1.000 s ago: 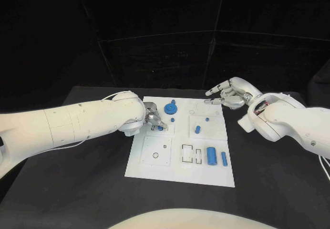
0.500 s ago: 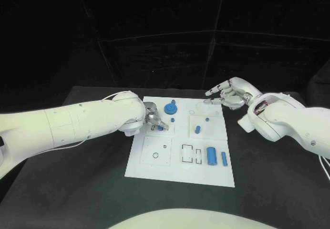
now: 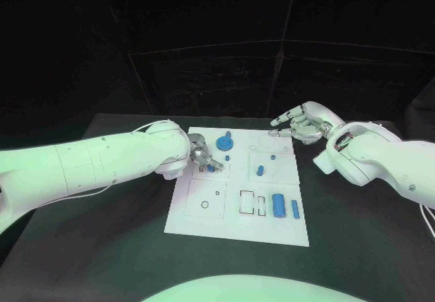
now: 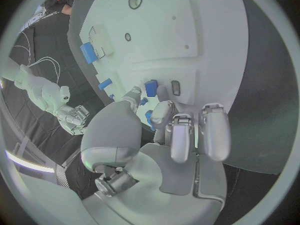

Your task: Assemble the parts on the task board

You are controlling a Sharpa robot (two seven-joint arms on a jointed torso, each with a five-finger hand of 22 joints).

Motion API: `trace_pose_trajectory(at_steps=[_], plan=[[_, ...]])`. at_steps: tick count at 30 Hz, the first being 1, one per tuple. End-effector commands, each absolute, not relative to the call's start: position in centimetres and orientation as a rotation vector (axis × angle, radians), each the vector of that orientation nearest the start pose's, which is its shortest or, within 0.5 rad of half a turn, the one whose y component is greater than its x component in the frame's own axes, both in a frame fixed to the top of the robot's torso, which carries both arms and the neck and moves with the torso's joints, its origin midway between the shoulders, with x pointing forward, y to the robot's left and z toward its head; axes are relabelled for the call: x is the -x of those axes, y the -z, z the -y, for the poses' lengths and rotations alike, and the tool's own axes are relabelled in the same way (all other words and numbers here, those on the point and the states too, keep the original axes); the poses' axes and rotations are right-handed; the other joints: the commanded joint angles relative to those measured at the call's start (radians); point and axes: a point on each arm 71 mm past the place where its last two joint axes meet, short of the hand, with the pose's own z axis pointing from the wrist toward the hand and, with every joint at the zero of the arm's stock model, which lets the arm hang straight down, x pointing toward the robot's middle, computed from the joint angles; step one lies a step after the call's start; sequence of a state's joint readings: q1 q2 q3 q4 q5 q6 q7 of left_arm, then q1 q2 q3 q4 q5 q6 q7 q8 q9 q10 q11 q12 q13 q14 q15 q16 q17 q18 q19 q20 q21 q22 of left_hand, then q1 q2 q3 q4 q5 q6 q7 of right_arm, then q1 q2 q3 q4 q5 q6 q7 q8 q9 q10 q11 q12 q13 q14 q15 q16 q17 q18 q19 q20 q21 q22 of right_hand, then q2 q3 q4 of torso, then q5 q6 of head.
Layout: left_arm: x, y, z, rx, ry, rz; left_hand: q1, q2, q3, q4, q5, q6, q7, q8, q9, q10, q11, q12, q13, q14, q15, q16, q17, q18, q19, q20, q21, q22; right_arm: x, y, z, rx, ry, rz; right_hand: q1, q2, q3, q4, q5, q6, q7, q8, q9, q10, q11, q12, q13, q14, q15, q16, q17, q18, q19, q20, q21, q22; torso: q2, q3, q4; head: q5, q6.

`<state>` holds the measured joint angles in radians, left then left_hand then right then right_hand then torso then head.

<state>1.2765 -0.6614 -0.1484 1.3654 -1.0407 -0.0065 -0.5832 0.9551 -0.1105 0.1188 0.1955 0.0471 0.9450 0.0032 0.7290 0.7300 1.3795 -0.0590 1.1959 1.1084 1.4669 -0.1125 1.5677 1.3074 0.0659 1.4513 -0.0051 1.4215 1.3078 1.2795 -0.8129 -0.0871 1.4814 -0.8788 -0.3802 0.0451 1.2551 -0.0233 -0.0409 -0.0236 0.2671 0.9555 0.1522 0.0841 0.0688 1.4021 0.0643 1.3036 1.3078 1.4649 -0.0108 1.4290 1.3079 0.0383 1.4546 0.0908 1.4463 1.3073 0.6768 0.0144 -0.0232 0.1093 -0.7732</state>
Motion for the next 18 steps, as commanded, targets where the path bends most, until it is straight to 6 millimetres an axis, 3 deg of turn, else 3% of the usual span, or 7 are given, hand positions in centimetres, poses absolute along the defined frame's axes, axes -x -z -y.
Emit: trace_pose_trajectory(at_steps=[1,18], plan=[[-50.63,22.95,-17.99,0.265,0.326,-2.241,0.007,0.010,-0.012,0.001,-0.001,-0.001,-0.003,0.004,0.002,0.001,-0.007,0.004,0.001,0.104,-0.007,0.003,0.263,-0.010,0.002,-0.003,0.003,0.010,-50.34,16.24,19.94,-0.309,-0.982,-1.661,-0.011,-0.001,-0.008,0.000,-0.006,0.004,-0.002,0.007,0.000,-0.005,-0.002,-0.006,0.035,0.052,-0.004,-0.003,0.001,0.018,-0.009,0.000,-0.006,0.001,0.000,0.0008,0.0002,0.000,-0.002],[-50.57,22.83,-17.83,0.266,0.341,-2.230,0.029,0.028,-0.038,0.007,0.000,0.000,-0.004,0.005,0.004,0.001,-0.007,0.005,0.001,0.104,-0.007,0.003,0.263,-0.010,0.002,-0.003,0.002,0.010,-50.51,16.32,19.79,-0.308,-0.981,-1.664,-0.011,0.000,-0.009,0.001,-0.006,0.004,-0.002,0.007,0.000,-0.005,-0.002,-0.006,0.035,0.051,-0.004,-0.004,0.001,0.018,-0.008,0.000,-0.006,0.001,0.000,0.0008,-0.0008,0.001,-0.005]])
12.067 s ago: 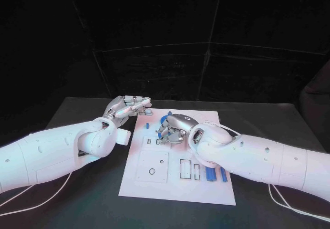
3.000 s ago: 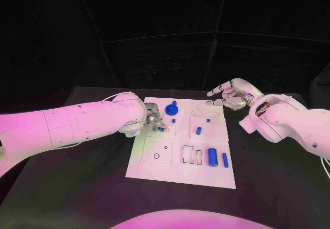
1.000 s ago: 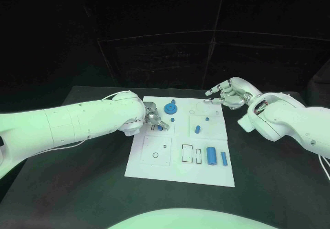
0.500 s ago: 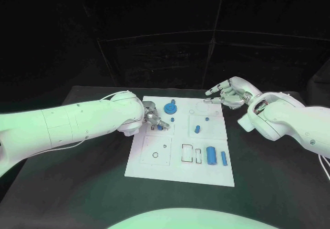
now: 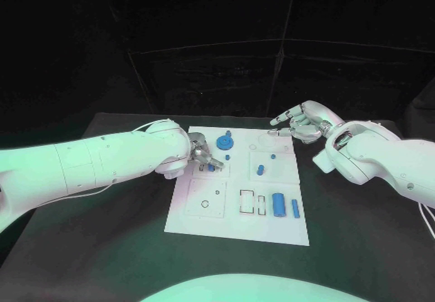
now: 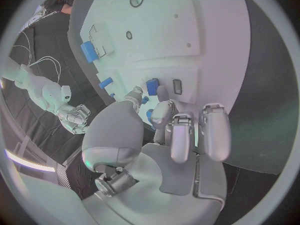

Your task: Assemble the parts on the task board

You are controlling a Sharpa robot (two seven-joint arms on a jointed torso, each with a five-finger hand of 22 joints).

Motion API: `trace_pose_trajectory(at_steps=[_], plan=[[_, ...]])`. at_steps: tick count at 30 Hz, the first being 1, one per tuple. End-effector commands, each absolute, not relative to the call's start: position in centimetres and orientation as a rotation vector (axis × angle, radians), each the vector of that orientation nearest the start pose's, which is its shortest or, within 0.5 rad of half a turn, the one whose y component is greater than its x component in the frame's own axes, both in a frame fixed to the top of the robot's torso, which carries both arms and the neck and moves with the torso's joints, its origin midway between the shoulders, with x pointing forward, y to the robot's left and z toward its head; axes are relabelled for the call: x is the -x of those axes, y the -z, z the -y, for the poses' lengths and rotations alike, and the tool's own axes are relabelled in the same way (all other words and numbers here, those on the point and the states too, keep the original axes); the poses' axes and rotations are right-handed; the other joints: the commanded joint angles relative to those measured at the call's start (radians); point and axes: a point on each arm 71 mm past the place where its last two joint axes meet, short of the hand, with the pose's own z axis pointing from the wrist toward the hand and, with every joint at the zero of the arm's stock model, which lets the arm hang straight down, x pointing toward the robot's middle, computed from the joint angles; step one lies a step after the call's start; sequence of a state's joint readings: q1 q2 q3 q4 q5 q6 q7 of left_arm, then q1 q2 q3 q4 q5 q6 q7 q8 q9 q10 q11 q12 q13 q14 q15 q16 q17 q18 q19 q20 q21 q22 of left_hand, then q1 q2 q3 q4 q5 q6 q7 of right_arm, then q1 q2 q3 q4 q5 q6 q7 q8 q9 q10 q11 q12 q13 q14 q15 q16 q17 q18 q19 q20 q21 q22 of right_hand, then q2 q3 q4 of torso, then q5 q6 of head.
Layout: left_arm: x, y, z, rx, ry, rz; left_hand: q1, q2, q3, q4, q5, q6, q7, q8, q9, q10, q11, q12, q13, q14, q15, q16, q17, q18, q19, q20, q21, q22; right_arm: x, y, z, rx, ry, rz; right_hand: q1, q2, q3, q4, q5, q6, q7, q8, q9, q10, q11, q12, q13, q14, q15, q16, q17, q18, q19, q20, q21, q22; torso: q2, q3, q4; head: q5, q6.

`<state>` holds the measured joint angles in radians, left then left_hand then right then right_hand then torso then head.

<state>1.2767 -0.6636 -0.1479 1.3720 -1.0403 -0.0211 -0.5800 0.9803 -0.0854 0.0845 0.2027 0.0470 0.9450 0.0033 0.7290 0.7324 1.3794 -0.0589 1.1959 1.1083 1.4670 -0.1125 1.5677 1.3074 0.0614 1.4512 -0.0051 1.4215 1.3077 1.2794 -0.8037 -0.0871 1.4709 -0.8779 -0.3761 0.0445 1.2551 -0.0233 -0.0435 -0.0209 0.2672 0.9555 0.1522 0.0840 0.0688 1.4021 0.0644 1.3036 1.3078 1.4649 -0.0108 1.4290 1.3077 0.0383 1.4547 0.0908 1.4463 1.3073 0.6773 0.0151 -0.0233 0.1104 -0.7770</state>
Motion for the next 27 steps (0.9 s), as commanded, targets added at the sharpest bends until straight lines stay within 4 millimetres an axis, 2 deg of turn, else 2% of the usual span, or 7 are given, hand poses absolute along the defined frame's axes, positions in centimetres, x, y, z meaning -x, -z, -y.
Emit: trace_pose_trajectory(at_steps=[1,16,24,26,27], plan=[[-50.6,22.8,-17.8,0.267,0.341,-2.231,0.004,0.002,-0.003,0.000,0.000,0.000,-0.004,0.005,0.001,0.001,-0.007,0.005,0.001,0.104,-0.007,0.003,0.263,-0.006,0.002,-0.003,0.002,0.010,-50.5,16.3,19.8,-0.308,-0.981,-1.664,-0.011,0.000,-0.007,-0.002,-0.006,0.004,-0.002,0.007,0.000,-0.005,-0.002,-0.006,0.035,0.051,-0.004,-0.004,0.001,0.018,-0.008,0.000,-0.006,0.001,0.000,0.0002,-0.0009,0.000,-0.002],[-50.6,22.8,-17.5,0.272,0.349,-2.232,0.006,0.006,-0.008,0.002,0.000,0.000,-0.004,0.005,0.002,0.001,-0.007,0.005,0.001,0.104,-0.007,0.003,0.263,-0.006,0.002,-0.003,0.002,0.010,-50.6,16.4,19.8,-0.309,-0.978,-1.665,-0.012,0.001,-0.009,0.000,-0.003,0.005,-0.002,0.007,0.000,-0.005,-0.002,-0.006,0.035,0.051,-0.005,-0.004,0.001,0.018,-0.009,0.000,-0.007,0.000,0.000,0.0001,-0.0002,-0.001,-0.003],[-50.6,22.5,-18.5,0.276,0.336,-2.239,0.011,0.006,-0.017,0.003,0.000,-0.001,-0.003,0.004,0.002,-0.002,-0.007,0.001,-0.004,0.104,-0.007,0.003,0.263,-0.004,-0.001,-0.003,-0.003,0.003,-50.7,16.4,19.9,-0.311,-0.975,-1.664,-0.012,0.001,-0.009,0.000,-0.003,0.005,-0.002,0.007,0.000,-0.005,-0.002,-0.006,0.035,0.051,-0.005,-0.004,0.001,0.018,-0.009,0.000,-0.007,0.000,-0.001,-0.0004,0.0006,-0.004,-0.003],[-50.8,21.9,-18.7,0.276,0.337,-2.240,0.019,0.002,-0.033,0.003,0.000,-0.017,0.002,-0.005,-0.001,-0.012,-0.003,-0.013,-0.019,0.104,-0.005,0.003,0.263,0.000,-0.011,-0.002,-0.015,-0.016,-50.8,16.4,20.0,-0.312,-0.972,-1.663,-0.012,0.001,-0.009,0.000,-0.003,0.005,-0.002,0.007,0.000,-0.005,-0.002,-0.006,0.035,0.051,-0.005,-0.004,0.001,0.018,-0.009,0.000,-0.007,0.000,-0.001,-0.0003,0.0008,-0.006,-0.001],[-50.9,21.5,-18.8,0.277,0.338,-2.240,0.029,0.002,-0.045,0.003,0.000,-0.040,0.010,-0.022,-0.008,-0.023,0.003,-0.024,-0.032,0.104,-0.001,0.003,0.263,0.002,-0.017,0.000,-0.023,-0.028,-50.8,16.4,20.1,-0.313,-0.971,-1.663,-0.012,0.001,-0.009,0.000,-0.003,0.005,-0.002,0.007,0.000,-0.005,-0.002,-0.006,0.035,0.051,-0.005,-0.004,0.001,0.018,-0.009,0.000,-0.007,0.000,-0.001,-0.0003,0.0004,-0.007,0.000]])
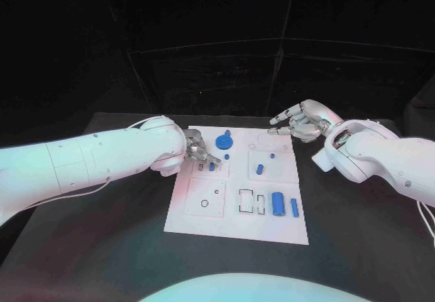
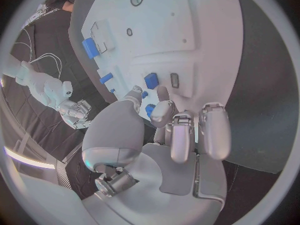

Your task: Assemble the parts on the task board

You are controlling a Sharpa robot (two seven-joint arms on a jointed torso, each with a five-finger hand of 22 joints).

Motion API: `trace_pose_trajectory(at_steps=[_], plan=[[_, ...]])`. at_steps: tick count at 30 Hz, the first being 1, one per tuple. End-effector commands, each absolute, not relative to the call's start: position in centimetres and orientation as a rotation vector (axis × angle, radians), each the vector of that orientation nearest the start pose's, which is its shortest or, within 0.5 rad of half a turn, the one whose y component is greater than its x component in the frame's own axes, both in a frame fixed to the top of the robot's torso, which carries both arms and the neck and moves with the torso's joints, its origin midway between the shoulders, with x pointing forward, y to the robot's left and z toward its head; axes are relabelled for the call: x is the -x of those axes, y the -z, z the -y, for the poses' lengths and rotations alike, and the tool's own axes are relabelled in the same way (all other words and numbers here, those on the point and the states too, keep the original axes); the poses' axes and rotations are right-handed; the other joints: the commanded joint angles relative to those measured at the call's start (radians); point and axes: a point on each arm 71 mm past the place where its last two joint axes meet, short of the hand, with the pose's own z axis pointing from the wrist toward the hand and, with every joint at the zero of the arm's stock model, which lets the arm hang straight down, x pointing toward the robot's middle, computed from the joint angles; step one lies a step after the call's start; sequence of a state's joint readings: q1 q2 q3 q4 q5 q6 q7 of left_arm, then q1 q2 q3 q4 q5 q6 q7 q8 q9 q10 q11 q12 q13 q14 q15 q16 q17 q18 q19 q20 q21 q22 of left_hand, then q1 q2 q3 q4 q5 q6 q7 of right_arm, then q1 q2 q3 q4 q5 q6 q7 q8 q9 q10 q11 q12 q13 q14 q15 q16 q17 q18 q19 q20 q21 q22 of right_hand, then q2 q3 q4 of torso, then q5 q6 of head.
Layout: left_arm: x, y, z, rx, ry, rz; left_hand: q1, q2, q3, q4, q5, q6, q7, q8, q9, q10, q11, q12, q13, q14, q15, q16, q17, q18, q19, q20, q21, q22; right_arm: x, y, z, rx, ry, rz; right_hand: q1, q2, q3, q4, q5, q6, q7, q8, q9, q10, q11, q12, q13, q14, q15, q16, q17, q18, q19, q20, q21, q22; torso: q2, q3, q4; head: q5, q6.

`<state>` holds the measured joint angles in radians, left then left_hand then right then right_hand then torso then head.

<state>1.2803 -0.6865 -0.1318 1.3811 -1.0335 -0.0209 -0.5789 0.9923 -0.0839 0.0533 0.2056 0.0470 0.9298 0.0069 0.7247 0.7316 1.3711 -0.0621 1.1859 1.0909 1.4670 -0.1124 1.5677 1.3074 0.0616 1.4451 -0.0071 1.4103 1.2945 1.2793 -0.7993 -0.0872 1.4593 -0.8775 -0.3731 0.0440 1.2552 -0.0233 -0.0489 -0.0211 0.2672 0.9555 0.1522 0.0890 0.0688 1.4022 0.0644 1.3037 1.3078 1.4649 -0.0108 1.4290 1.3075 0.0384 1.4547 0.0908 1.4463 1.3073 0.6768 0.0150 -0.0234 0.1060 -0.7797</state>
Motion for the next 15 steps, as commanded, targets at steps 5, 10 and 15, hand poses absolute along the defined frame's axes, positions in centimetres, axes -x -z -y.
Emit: trace_pose_trajectory(at_steps=[5,10,15], plan=[[-51.9,19.0,-19.3,0.282,0.355,-2.226,0.047,0.009,-0.065,0.011,0.000,-0.091,0.044,-0.101,-0.063,-0.040,0.038,-0.042,-0.047,0.104,0.026,0.003,0.263,0.004,-0.019,0.023,-0.024,-0.030,-51.0,16.5,20.3,-0.316,-0.962,-1.661,-0.012,0.002,-0.005,0.001,-0.002,0.005,-0.002,0.002,0.000,-0.005,-0.002,-0.005,0.035,0.052,-0.005,-0.004,0.002,0.018,-0.009,0.000,-0.007,0.000,0.000,-0.0004,-0.0008,-0.002,0.010],[-53.5,17.4,-20.1,0.278,0.339,-2.232,0.070,0.031,-0.086,0.018,0.000,-0.098,0.058,-0.138,-0.100,-0.043,0.051,-0.043,-0.052,0.104,0.037,0.003,0.263,0.006,-0.021,0.036,-0.029,-0.035,-51.1,16.5,20.3,-0.317,-0.960,-1.661,-0.009,0.005,-0.009,0.003,0.010,0.004,-0.002,0.003,0.000,-0.004,-0.002,-0.005,0.035,0.052,-0.005,-0.004,0.002,0.018,-0.008,0.000,-0.007,0.001,0.000,-0.0002,-0.0022,0.000,0.016],[-55.4,16.7,-20.8,0.286,0.292,-2.251,0.088,0.048,-0.096,0.018,0.001,-0.092,0.063,-0.153,-0.120,-0.050,0.056,-0.048,-0.060,0.104,0.042,0.003,0.263,0.007,-0.022,0.042,-0.032,-0.039,-51.2,16.5,20.2,-0.316,-0.960,-1.663,-0.004,0.009,-0.014,0.004,0.027,0.004,-0.003,0.003,0.000,-0.004,-0.003,-0.004,0.035,0.053,-0.005,-0.004,0.003,0.018,-0.007,-0.001,-0.007,0.001,0.002,0.0005,-0.0006,0.002,0.020]])
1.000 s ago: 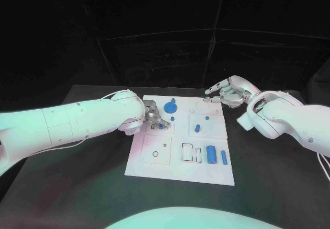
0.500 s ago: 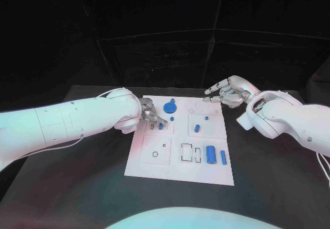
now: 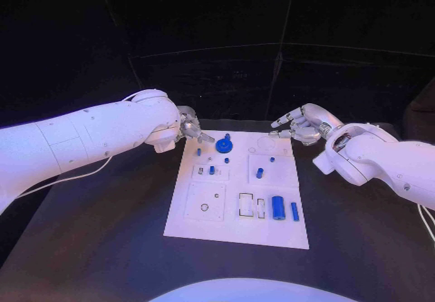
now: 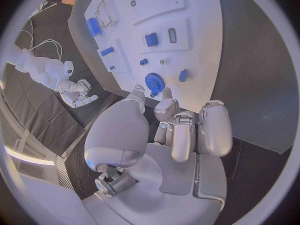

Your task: Assemble the parts on the task board

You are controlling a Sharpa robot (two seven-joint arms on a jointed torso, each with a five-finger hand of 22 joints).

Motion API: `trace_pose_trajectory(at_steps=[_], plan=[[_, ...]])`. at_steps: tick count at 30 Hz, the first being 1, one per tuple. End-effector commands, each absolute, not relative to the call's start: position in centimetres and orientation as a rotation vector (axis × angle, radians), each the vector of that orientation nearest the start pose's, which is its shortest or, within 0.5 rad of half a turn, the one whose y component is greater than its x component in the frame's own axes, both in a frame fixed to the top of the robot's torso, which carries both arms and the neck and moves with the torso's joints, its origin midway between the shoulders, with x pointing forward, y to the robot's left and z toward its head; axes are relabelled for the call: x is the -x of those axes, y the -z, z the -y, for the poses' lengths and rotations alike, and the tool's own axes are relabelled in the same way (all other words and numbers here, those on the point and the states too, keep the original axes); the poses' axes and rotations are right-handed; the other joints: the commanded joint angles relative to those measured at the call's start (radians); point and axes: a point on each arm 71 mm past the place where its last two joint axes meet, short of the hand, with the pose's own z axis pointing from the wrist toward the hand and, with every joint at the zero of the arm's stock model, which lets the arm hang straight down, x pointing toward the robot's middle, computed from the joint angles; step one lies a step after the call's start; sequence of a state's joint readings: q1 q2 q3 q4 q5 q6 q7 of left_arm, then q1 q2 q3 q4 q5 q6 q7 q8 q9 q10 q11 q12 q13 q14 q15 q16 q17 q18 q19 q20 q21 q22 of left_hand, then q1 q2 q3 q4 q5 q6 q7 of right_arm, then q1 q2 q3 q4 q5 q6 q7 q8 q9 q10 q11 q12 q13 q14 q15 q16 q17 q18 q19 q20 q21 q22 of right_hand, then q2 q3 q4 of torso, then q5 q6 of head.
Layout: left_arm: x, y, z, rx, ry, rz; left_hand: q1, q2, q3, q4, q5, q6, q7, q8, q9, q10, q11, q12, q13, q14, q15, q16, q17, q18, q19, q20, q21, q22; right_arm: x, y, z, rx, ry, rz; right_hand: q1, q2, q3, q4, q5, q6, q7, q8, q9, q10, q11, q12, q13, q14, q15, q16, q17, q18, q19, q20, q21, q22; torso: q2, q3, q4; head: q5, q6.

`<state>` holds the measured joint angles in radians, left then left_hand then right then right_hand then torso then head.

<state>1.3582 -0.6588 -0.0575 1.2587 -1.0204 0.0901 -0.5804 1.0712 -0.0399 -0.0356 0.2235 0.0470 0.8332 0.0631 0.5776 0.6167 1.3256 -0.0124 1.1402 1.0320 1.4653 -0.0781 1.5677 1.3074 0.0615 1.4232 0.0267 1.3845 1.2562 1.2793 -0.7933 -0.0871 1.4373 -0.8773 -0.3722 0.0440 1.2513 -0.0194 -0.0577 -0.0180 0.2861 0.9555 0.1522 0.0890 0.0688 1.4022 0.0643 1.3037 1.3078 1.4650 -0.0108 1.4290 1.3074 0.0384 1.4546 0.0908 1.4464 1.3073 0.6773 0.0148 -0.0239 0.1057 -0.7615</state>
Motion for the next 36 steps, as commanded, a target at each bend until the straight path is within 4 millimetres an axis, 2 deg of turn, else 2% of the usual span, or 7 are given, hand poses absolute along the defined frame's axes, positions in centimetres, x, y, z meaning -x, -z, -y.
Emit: trace_pose_trajectory(at_steps=[1,9,15,18,31,36], plan=[[-55.8,16.7,-20.9,0.288,0.281,-2.259,0.013,0.010,-0.007,0.001,0.002,0.007,0.007,-0.007,-0.008,-0.004,0.006,-0.001,0.000,0.106,0.008,0.003,0.263,0.007,0.000,0.010,-0.006,0.000,-51.2,16.5,20.2,-0.316,-0.961,-1.663,0.000,0.005,-0.006,0.001,0.009,0.004,-0.003,0.003,0.000,-0.004,-0.003,-0.004,0.035,0.053,-0.005,-0.004,0.004,0.018,-0.007,-0.001,-0.007,0.001,0.001,0.0006,-0.0007,0.004,0.001],[-58.0,16.9,-21.8,0.286,0.184,-2.297,0.027,0.034,-0.011,0.003,0.002,0.025,0.007,-0.011,-0.024,-0.003,0.007,0.005,0.003,0.106,0.010,0.003,0.263,0.007,0.002,0.014,-0.004,0.004,-51.1,16.5,20.0,-0.315,-0.963,-1.664,0.003,0.007,-0.008,0.001,0.019,0.003,-0.003,0.003,0.000,-0.004,-0.003,-0.004,0.035,0.053,-0.005,-0.004,0.004,0.018,-0.007,-0.001,-0.007,0.001,0.002,0.0006,-0.0015,0.008,0.002],[-58.8,17.7,-22.1,0.298,0.152,-2.314,0.028,0.043,-0.016,0.006,0.002,0.038,0.004,-0.007,-0.029,-0.002,0.005,0.008,0.005,0.106,0.009,0.003,0.263,0.007,0.002,0.014,-0.004,0.006,-51.1,16.5,19.9,-0.314,-0.965,-1.664,0.004,0.008,-0.009,0.002,0.023,0.003,-0.003,0.004,0.000,-0.005,-0.003,-0.005,0.034,0.053,-0.006,-0.005,0.003,0.018,-0.007,-0.001,-0.007,0.001,0.006,0.0002,-0.0053,0.013,0.004],[-59.0,18.1,-22.1,0.304,0.149,-2.316,0.029,0.045,-0.017,0.007,0.002,0.041,0.003,-0.007,-0.031,-0.001,0.005,0.009,0.006,0.106,0.009,0.003,0.263,0.007,0.003,0.014,-0.003,0.007,-51.1,16.5,19.9,-0.314,-0.966,-1.663,0.004,0.008,-0.009,0.002,0.023,0.003,-0.003,0.004,0.000,-0.005,-0.003,-0.005,0.034,0.053,-0.006,-0.005,0.003,0.018,-0.007,-0.001,-0.007,0.001,0.007,0.0001,-0.0066,0.014,0.004],[-59.1,18.9,-21.5,0.291,0.154,-2.340,0.029,0.051,-0.025,0.009,0.002,0.055,0.000,-0.001,-0.034,0.004,0.002,0.018,0.015,0.106,0.007,0.003,0.263,0.005,0.008,0.013,0.003,0.018,-51.1,16.5,19.8,-0.311,-0.970,-1.662,0.003,0.009,-0.013,0.004,0.024,0.003,-0.002,0.004,0.000,-0.004,-0.002,-0.004,0.035,0.053,-0.005,-0.005,0.004,0.018,-0.007,-0.001,-0.008,0.000,0.006,0.0012,-0.0049,0.013,0.001],[-58.9,19.3,-21.4,0.283,0.143,-2.359,0.031,0.051,-0.028,0.009,0.002,0.061,-0.002,0.001,-0.035,0.006,0.000,0.021,0.018,0.106,0.006,0.003,0.263,0.004,0.010,0.012,0.005,0.021,-51.1,16.5,19.8,-0.312,-0.969,-1.662,0.001,0.009,-0.015,0.006,0.022,0.003,-0.002,0.004,0.000,-0.004,-0.002,-0.004,0.035,0.053,-0.005,-0.005,0.003,0.018,-0.007,-0.001,-0.008,0.000,0.006,0.0003,-0.0042,0.011,0.001]])
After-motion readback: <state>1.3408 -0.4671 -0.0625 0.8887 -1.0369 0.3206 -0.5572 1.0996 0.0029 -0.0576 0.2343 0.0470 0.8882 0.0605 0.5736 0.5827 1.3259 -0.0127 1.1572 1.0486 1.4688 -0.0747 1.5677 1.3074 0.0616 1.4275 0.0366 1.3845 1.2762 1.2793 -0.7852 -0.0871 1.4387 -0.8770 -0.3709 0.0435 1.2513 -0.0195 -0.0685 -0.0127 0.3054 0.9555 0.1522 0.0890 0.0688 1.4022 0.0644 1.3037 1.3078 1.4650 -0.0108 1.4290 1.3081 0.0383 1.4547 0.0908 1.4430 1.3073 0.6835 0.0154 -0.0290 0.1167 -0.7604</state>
